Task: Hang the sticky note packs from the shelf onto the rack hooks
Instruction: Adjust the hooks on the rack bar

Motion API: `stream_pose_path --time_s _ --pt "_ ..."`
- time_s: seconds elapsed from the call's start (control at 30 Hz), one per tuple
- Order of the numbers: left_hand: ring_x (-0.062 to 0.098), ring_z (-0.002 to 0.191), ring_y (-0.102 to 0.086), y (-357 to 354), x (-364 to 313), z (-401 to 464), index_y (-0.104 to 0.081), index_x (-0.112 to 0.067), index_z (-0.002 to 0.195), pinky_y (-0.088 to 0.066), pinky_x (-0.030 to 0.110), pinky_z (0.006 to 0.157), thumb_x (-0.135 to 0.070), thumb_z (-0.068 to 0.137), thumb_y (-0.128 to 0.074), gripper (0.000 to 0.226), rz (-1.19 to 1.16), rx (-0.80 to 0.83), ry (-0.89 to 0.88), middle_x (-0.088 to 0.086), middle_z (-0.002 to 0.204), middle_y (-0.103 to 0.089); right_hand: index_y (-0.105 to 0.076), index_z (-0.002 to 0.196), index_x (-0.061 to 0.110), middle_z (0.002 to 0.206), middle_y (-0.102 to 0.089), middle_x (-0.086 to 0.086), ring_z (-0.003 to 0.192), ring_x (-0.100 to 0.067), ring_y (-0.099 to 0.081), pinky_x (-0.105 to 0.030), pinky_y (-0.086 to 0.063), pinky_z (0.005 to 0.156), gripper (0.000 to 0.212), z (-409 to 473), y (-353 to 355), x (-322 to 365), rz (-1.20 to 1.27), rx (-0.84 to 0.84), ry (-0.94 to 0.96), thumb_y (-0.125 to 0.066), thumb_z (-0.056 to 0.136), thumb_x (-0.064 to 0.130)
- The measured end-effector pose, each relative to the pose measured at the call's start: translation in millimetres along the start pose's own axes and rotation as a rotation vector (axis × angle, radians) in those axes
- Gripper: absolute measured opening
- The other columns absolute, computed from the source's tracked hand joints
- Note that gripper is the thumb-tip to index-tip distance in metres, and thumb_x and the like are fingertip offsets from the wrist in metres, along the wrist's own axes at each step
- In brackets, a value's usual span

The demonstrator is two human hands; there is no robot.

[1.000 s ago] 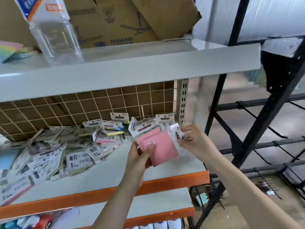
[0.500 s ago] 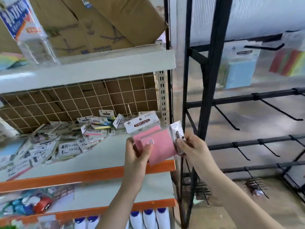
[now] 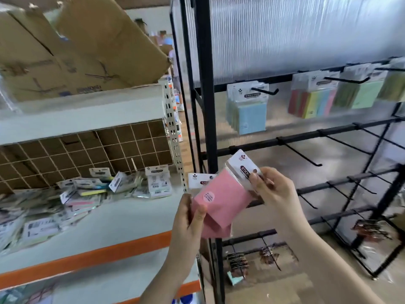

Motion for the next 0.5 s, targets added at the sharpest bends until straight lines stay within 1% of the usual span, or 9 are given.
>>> stream_pose_path --time_s 0.03,0.1,0.13,0.2,0.23,0.3,0.4,0.47,0.5 --pt "-0.010 0.090 -0.059 -7 -2 1 -0.052 -0.032 0.106 -0.046 0.006 0.069 -0.091 0.056 -0.047 0.077 0.030 0.036 -0.015 -0.018 0.100 -0.063 -0.064 0.083 0.021 0.076 -0.062 0.004 0.062 -0.007 -0.057 -0.020 -0.047 0.054 0.013 1 6 2 0.036 -0.011 -0.009 -0.059 0.087 0.031" --pt "-0.006 0.084 -0.057 -20 -8 6 -0.052 -0.031 0.101 -0.041 0.004 0.069 -0.076 0.071 -0.045 0.055 0.088 0.090 -0.063 -0.010 0.096 -0.061 -0.061 0.075 0.025 0.065 -0.055 0.010 0.055 -0.004 -0.047 -0.019 -0.039 0.048 0.016 3 18 4 0.137 -0.039 -0.040 -0.057 0.085 0.036" --pt "-0.005 0.084 -0.056 -27 -13 10 -0.053 -0.030 0.100 -0.040 0.005 0.068 -0.068 0.076 -0.044 0.046 0.099 0.112 -0.095 -0.012 0.093 -0.061 -0.061 0.073 0.026 0.061 -0.051 0.009 0.054 -0.007 -0.042 -0.022 -0.033 0.047 0.016 5 26 5 0.181 -0.075 -0.056 -0.056 0.085 0.036" --pt "-0.004 0.086 -0.057 -44 -24 18 -0.056 -0.027 0.105 -0.041 0.005 0.070 -0.059 0.081 -0.043 0.042 0.088 0.154 -0.159 -0.021 0.094 -0.062 -0.061 0.070 0.028 0.063 -0.046 0.005 0.058 -0.013 -0.036 -0.029 -0.025 0.050 0.021 9 46 8 0.234 -0.162 -0.077 -0.053 0.089 0.031" --pt "-0.005 0.087 -0.058 -52 -29 22 -0.056 -0.024 0.107 -0.042 0.006 0.070 -0.057 0.083 -0.042 0.044 0.083 0.169 -0.186 -0.024 0.096 -0.062 -0.062 0.070 0.028 0.064 -0.048 0.003 0.059 -0.013 -0.037 -0.029 -0.026 0.051 0.027 12 56 11 0.253 -0.196 -0.075 -0.050 0.093 0.026" --pt "-0.004 0.086 -0.060 -69 -39 30 -0.055 -0.022 0.107 -0.046 0.009 0.069 -0.056 0.086 -0.041 0.042 0.060 0.208 -0.220 -0.024 0.096 -0.061 -0.064 0.072 0.026 0.065 -0.055 0.005 0.059 -0.010 -0.046 -0.024 -0.035 0.051 0.032 15 75 18 0.277 -0.256 -0.071 -0.046 0.097 0.019" --pt "-0.004 0.086 -0.061 -91 -49 41 -0.053 -0.029 0.102 -0.048 0.010 0.070 -0.062 0.085 -0.039 0.039 0.023 0.266 -0.242 -0.023 0.099 -0.061 -0.066 0.077 0.021 0.065 -0.060 0.005 0.061 -0.012 -0.052 -0.025 -0.042 0.058 0.026 18 97 26 0.184 -0.331 -0.077 -0.050 0.097 0.017" --pt "-0.006 0.091 -0.061 -105 -52 49 -0.053 -0.031 0.104 -0.050 0.013 0.075 -0.070 0.082 -0.038 0.047 -0.011 0.303 -0.237 -0.027 0.103 -0.061 -0.067 0.084 0.018 0.067 -0.061 0.003 0.063 -0.013 -0.051 -0.030 -0.041 0.062 0.019 20 108 28 0.099 -0.342 -0.072 -0.053 0.096 0.015" --pt "-0.005 0.092 -0.061 -112 -53 52 -0.054 -0.033 0.105 -0.052 0.018 0.079 -0.074 0.080 -0.038 0.050 -0.021 0.324 -0.226 -0.028 0.104 -0.062 -0.067 0.089 0.015 0.067 -0.061 0.004 0.061 -0.010 -0.051 -0.027 -0.041 0.061 0.015 21 112 30 0.066 -0.341 -0.058 -0.054 0.095 0.014"
Point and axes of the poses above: each hand's wrist, its own z-axis towards the middle knuckle, its own y-axis out of the back of the hand, x = y × z, the point moved 8 cm from there along z, towards the middle knuckle
